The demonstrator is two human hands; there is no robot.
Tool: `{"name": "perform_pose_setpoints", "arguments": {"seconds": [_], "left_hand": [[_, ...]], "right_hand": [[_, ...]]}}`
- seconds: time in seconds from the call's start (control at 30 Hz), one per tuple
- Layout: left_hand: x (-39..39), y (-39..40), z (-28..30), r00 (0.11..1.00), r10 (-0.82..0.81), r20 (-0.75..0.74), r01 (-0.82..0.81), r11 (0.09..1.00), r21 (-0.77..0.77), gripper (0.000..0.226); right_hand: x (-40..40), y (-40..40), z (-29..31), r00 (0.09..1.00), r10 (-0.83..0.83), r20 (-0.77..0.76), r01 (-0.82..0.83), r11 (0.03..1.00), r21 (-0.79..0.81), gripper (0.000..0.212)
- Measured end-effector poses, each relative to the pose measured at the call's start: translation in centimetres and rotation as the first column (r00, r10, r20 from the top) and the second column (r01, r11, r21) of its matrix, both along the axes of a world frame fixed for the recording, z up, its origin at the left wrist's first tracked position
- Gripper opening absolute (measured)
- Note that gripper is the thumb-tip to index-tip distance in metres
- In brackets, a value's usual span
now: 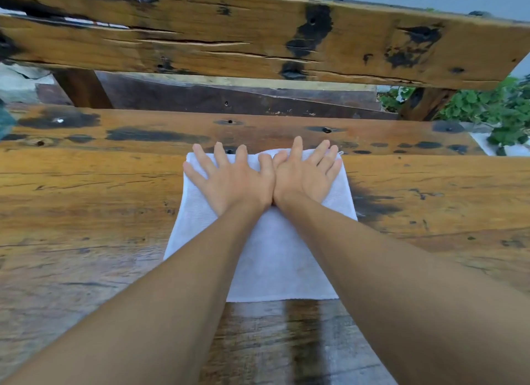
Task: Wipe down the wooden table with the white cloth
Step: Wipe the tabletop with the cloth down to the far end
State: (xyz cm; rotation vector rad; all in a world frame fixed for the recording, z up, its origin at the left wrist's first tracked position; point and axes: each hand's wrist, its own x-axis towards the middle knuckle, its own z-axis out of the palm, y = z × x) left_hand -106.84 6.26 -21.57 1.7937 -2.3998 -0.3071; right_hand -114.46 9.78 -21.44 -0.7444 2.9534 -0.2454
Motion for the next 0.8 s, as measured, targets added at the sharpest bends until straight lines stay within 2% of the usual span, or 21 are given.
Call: {"name": "perform_pose_setpoints", "arguments": {"seconds": [0.2, 0.4, 0.63, 0.8], "left_hand": [[-0.2, -0.3, 0.1, 1.000, 0.010, -0.014, -0.010, 1.000, -0.018, 0.073], [0.8, 1.2, 0.3, 0.995, -0.046, -0.088, 0.044, 0.999, -0.023, 0.065], [3.5, 6.0, -0.2, 0.991, -0.074, -0.114, 0.072, 0.997, -0.023, 0.062], [5.9, 11.9, -0.3, 0.990, -0.059, -0.128, 0.059, 0.998, -0.003, 0.061]], "right_hand": [[-0.1, 0.0, -0.1, 0.998, 0.062, -0.005, -0.062, 0.998, -0.012, 0.059], [0.9, 1.7, -0.2, 0.992, 0.125, -0.014, -0.126, 0.992, -0.029, 0.073], [3.2, 6.5, -0.3, 0.991, 0.132, 0.028, -0.128, 0.986, -0.110, 0.092], [5.4, 12.1, -0.3, 0.990, 0.142, 0.029, -0.139, 0.987, -0.075, 0.097]]}}
